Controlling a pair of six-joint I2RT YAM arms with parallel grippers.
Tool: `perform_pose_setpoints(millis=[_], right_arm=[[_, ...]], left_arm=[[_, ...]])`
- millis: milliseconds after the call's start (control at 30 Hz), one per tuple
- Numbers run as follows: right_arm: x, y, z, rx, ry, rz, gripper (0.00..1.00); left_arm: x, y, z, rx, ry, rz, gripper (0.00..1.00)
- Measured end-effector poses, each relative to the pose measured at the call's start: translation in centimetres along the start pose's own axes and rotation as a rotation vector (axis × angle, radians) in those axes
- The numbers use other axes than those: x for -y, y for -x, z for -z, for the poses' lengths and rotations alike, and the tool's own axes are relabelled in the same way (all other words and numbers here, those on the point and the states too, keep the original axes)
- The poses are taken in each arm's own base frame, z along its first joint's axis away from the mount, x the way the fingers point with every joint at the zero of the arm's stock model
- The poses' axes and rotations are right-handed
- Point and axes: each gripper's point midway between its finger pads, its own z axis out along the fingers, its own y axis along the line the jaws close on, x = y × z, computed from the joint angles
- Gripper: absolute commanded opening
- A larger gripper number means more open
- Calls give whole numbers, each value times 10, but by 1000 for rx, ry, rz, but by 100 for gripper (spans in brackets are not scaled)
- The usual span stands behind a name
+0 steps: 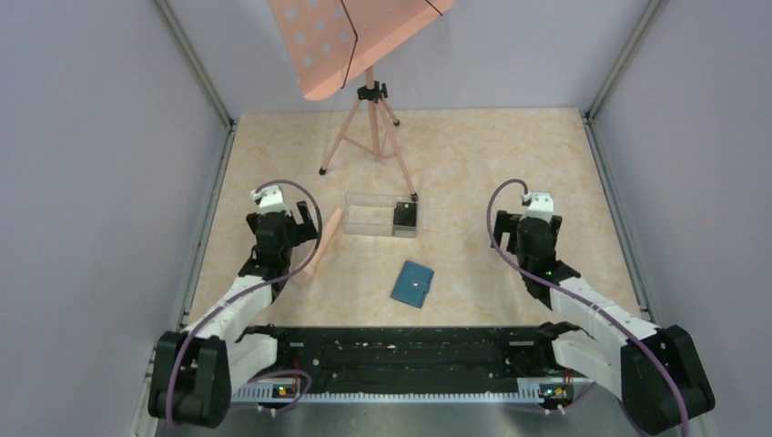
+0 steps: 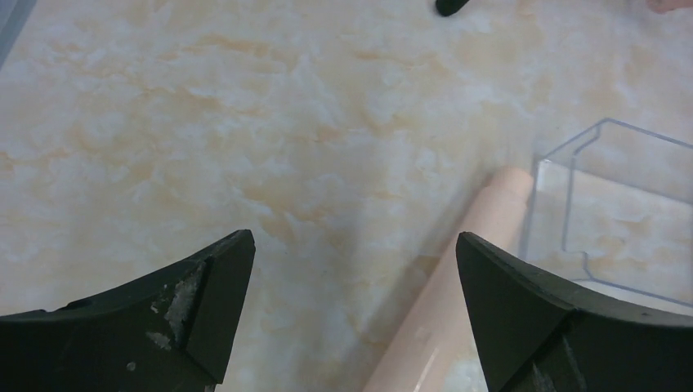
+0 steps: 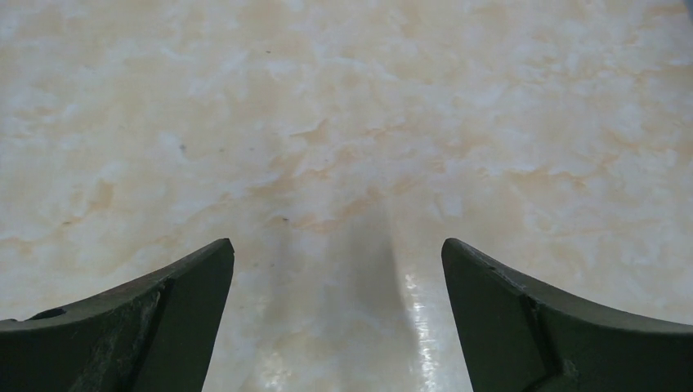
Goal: Put the credit cards into the card holder
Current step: Reset both arms
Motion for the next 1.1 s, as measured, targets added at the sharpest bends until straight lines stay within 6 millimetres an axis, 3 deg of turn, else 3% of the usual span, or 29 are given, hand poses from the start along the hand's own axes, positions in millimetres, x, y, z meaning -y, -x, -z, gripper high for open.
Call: perform_pose_setpoints(millis=[200,333,400,500,567,667,800,867,967,1100], right_arm=[[36,-27,-19,80,-111,19,99],[54,-15,-31,147,-156,-35,99],[56,-5,-37,184,-144,-58,99],[58,-1,-46,185,-126,-69,98],[53,4,-50,189,-94,-63,97],[45,14,-50,228,-41,-42,99],[43,25,-44,323,-7,0,99],[46,21,-47,349,-11,11,99],[51,-3,-58,270,-26,28,99],[58,4,-59,296,-54,6,99]], left_arm=[[-13,-1,-38,51,42,-100,99],[-15,-12,-53,44,25,-163,98],[-14,-13,-54,40,8,-208,99],[-14,1,-57,131,-23,-223,99],[-30,2,-61,173,-11,-197,99],[-54,-12,-65,145,29,-169,99],[-51,-7,-69,149,14,-158,99],[-49,0,-71,163,8,-154,99],[-48,2,-71,167,4,-154,99],[-48,2,-71,167,4,-154,99]])
